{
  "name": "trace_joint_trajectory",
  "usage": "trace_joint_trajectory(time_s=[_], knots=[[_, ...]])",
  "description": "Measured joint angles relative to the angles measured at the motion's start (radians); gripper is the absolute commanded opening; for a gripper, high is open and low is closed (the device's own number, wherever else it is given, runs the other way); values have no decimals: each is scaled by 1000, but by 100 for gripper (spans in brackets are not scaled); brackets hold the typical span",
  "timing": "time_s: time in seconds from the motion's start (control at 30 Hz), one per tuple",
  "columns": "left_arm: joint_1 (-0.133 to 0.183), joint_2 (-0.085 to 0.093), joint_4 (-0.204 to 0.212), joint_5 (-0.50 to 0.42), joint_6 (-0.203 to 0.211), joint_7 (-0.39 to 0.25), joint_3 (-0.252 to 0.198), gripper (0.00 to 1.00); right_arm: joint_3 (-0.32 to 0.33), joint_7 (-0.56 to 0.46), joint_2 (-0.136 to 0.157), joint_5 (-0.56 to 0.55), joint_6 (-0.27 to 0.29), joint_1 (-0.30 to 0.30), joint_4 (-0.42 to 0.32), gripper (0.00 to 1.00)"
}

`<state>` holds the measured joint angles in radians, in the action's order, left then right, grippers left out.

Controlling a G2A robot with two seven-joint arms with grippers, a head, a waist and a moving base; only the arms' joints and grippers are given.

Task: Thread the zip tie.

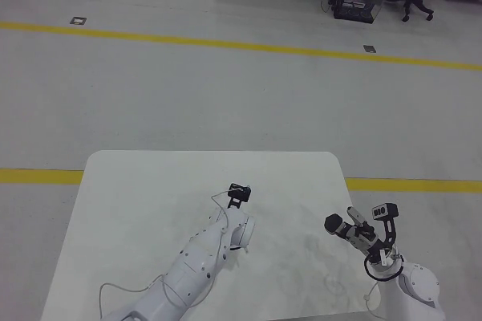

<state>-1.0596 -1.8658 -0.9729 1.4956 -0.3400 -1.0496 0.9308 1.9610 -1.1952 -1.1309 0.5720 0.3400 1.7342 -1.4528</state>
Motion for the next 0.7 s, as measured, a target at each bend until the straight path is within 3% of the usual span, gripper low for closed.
trace_joint_trajectory(time_s=[0.17, 0.27, 0.7], knots=[[6, -3, 18, -16, 0, 3, 0, 11, 0, 0, 0, 0, 0, 0, 0, 100], [10, -4, 29, -30, 0, 8, 0, 0, 0, 0, 0, 0, 0, 0, 0, 100], [12, -7, 37, -34, 0, 43, 9, 0, 0, 0, 0, 0, 0, 0, 0, 100]])
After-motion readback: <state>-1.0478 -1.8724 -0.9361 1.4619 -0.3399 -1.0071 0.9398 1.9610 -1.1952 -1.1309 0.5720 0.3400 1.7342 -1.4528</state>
